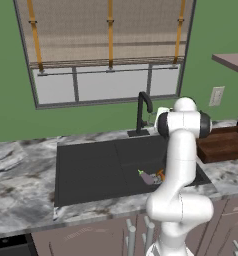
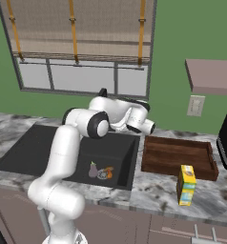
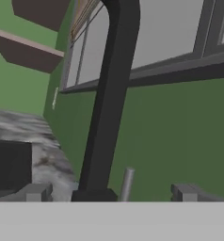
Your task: Pick up all produce items and place them in the sink. Turn on the sink faucet to wash them. Then turn the sink off and put them in the tray.
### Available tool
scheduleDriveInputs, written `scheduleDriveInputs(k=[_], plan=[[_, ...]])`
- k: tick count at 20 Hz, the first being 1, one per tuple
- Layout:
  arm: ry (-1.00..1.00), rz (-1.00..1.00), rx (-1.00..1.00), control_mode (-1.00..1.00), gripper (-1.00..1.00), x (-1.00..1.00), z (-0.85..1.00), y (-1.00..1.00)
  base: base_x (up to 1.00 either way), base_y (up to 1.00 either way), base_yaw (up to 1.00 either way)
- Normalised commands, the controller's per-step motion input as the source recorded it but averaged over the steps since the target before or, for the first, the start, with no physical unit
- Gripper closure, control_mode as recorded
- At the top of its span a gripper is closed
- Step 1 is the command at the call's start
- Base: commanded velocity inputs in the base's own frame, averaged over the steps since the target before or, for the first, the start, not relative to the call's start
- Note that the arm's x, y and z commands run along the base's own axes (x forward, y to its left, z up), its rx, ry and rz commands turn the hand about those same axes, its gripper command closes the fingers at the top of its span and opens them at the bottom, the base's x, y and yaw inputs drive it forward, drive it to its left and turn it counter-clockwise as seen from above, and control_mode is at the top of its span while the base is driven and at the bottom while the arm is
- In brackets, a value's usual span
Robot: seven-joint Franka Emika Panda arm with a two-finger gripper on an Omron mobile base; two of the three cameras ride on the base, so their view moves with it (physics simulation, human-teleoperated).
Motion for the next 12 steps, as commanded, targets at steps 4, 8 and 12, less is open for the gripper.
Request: scheduleDriveInputs(k=[4,8,12], plan=[[0.0,0.03,0.0,-1.0,-1.0,0.34,-0.16,0.05,0.0,0.0,0.0],[0.0,0.03,0.0,-1.0,-1.0,0.29,-0.07,0.06,0.0,0.0,0.0],[0.0,0.02,0.0,-1.0,-1.0,0.29,-0.04,0.15,0.0,0.0,0.0]])
